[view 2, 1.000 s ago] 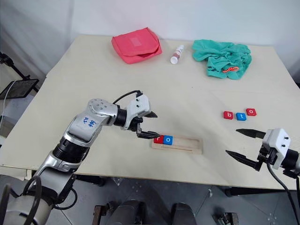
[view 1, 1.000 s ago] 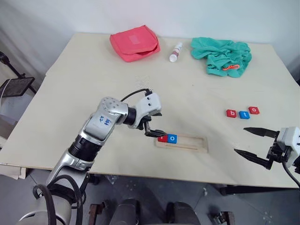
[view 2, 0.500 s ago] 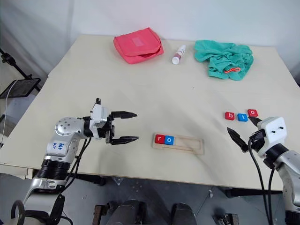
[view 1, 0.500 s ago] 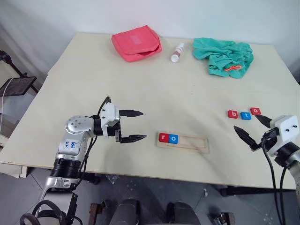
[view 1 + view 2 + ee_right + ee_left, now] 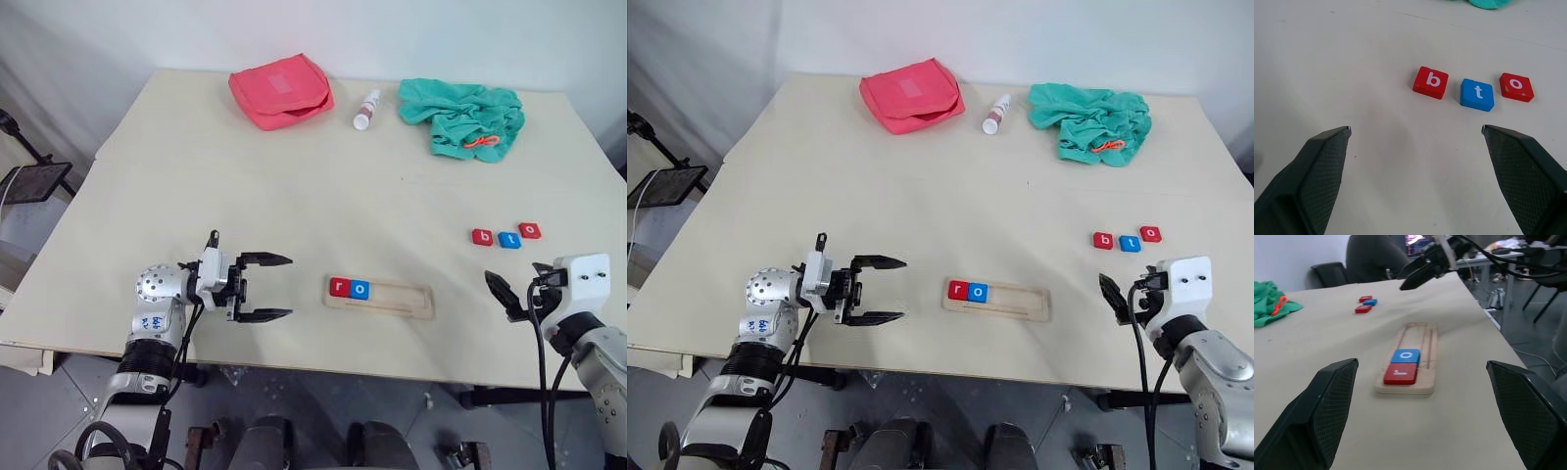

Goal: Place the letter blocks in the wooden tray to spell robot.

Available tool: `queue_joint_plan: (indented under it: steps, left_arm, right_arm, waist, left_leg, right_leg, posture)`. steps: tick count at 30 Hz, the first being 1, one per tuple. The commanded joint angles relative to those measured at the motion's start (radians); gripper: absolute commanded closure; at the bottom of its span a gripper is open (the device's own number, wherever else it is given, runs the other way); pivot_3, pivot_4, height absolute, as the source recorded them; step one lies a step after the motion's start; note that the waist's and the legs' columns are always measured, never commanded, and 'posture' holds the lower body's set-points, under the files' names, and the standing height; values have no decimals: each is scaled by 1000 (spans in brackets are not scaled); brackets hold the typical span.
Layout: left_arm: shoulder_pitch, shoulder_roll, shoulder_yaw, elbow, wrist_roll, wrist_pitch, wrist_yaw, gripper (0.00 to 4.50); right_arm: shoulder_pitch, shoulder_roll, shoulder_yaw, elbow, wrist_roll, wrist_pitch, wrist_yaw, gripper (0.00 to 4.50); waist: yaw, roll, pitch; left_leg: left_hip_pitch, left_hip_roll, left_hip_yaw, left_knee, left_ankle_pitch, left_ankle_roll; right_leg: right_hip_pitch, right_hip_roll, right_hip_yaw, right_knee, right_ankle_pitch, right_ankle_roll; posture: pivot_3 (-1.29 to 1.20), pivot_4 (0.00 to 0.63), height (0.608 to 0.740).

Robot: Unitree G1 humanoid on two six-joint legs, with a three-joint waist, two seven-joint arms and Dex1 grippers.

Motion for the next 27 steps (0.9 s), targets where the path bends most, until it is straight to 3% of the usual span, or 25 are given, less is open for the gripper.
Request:
queue_joint_plan:
  steps: [1, 12, 21, 27]
  left_arm:
    - [-13, 0, 3, 8, -13, -15, -22, 41]
    - [1, -21, 3, -33, -21, -6, 5, 41]
    - [13, -45, -9, -78, -18, 14, 41, 41]
    - [27, -55, -15, -114, -17, 21, 67, 41]
  right_arm:
    - [-3, 11, -19, -26, -2, -25, -11, 0]
    - [-9, 16, -5, -21, 1, -22, 3, 0]
    - [-329, -53, 108, 225, -20, 108, 14, 0]
    - [-484, -60, 187, 461, -100, -9, 58, 0]
  waist:
    - [0, 0, 0]
    - [0, 0, 0]
    - [-24, 0, 0]
    - [-24, 0, 0]
  left_leg:
    - [0, 0, 0, 0, 0, 0]
    - [0, 0, 0, 0, 0, 0]
    - [1, 0, 0, 0, 1, 1]
    - [1, 0, 0, -1, 1, 1]
  right_leg:
    - [0, 0, 0, 0, 0, 0]
    - [0, 0, 0, 0, 0, 0]
    - [0, 0, 1, 1, 0, 0]
    - [0, -1, 0, 1, 0, 0]
  posture:
    - [0, 150, 740]
    - [0, 150, 740]
    - [0, 150, 740]
    - [0, 150, 740]
